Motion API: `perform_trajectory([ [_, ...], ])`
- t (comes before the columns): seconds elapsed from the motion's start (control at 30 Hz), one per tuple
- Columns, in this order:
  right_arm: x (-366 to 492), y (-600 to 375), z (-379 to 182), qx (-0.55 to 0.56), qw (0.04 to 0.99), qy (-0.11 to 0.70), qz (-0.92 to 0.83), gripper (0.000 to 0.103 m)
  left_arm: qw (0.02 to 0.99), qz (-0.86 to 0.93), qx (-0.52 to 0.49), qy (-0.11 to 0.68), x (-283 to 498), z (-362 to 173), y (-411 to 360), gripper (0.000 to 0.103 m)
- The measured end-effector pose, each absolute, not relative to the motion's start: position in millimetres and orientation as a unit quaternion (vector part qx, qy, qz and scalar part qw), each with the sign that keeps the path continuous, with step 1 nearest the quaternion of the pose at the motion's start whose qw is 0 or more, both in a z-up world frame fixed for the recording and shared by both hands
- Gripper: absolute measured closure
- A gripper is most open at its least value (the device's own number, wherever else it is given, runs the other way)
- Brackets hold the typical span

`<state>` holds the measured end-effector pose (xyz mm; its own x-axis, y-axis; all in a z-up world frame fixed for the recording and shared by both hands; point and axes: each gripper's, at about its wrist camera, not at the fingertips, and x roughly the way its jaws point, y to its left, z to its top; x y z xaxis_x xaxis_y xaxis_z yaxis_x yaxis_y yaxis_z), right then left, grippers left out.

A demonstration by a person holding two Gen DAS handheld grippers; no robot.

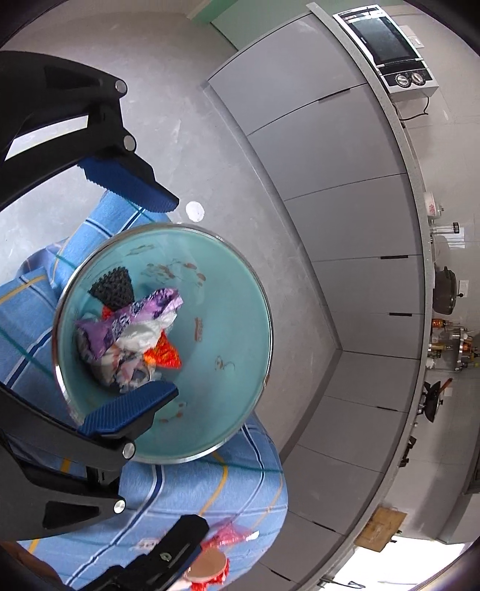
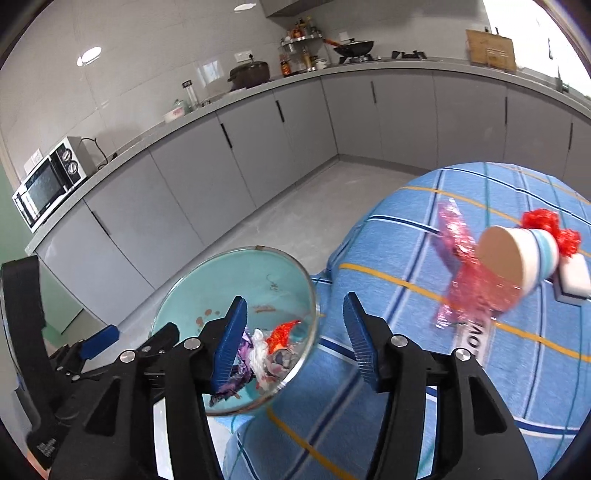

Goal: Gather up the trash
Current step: 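Move both open tools back toward the pink bag and white sponge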

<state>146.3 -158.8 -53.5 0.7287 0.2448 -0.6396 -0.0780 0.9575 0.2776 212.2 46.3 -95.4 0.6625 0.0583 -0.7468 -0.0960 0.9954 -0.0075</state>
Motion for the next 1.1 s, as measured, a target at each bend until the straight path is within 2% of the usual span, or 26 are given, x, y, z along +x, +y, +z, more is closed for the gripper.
perform_trajectory([
  [0.83,62,-310,-71,0.174,0.922,0.343,-0.046,0.048,0.914,-0.071,0.023,0.398,180,-83,-74,0.011],
  [1.03,59,-339,-72,0.182,0.919,0.342,-0.067,0.049,0.912,-0.092,0.031,0.399,187,-85,-102,0.014],
  [1.1,60,-347,-72,0.182,0.919,0.342,-0.072,0.049,0.911,-0.105,0.033,0.398,191,-84,-111,0.020],
])
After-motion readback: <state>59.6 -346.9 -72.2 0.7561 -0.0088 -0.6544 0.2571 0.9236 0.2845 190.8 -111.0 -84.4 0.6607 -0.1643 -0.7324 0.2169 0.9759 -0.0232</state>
